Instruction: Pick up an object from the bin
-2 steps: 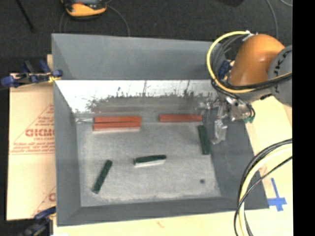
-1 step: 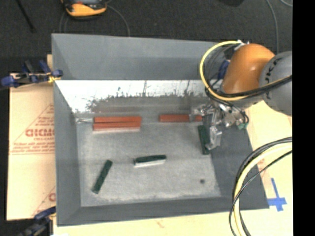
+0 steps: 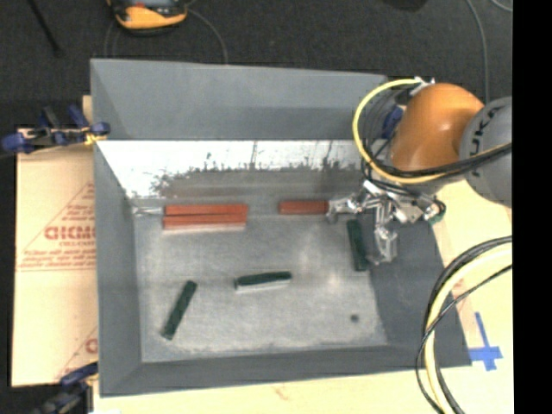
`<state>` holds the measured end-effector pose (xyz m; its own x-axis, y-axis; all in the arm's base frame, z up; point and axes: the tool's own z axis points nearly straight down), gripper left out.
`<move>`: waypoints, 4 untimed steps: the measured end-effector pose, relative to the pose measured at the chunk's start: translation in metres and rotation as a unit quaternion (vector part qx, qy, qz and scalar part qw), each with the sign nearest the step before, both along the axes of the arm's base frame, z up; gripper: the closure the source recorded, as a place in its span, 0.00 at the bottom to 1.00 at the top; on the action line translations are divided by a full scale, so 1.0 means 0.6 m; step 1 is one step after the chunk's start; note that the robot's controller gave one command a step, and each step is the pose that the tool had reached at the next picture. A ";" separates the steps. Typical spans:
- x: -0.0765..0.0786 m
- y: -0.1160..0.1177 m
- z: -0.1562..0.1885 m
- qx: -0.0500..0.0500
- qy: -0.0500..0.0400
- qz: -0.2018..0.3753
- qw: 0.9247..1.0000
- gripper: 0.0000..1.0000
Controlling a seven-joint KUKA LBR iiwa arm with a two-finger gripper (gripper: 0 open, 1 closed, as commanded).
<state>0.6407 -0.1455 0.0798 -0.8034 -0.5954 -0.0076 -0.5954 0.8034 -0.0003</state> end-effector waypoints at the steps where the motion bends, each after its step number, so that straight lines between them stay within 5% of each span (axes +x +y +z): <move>1: 0.023 -0.013 -0.008 0.003 -0.004 -0.046 0.999 1.00; 2: 0.020 -0.016 -0.010 0.001 -0.001 -0.046 0.999 0.00; 3: 0.020 -0.016 -0.010 0.001 -0.001 -0.046 0.999 0.00; 4: -0.006 0.000 -0.009 0.001 -0.002 0.155 0.988 1.00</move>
Offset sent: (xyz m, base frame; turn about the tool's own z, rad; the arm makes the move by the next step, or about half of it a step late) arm 0.0000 0.0000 0.0000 0.0000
